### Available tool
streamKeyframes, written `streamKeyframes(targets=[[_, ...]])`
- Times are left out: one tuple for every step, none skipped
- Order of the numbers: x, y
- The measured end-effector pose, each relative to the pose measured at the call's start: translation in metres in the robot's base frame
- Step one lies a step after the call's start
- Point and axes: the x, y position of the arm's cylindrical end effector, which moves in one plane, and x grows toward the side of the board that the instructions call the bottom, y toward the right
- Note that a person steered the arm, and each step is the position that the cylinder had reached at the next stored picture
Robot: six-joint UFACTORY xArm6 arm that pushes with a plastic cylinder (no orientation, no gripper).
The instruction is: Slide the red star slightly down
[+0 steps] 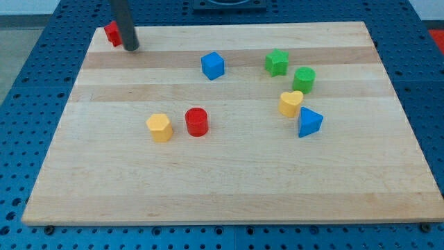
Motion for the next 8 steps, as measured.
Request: streamKeyframes(targets=[[0.006, -0.052], [-0.005, -0.078], [-0.028, -0.078], [-0.069, -0.078], [-0.071, -0.075], [-0.070, -0.060], [-0.070, -0.050], [-0.070, -0.047]])
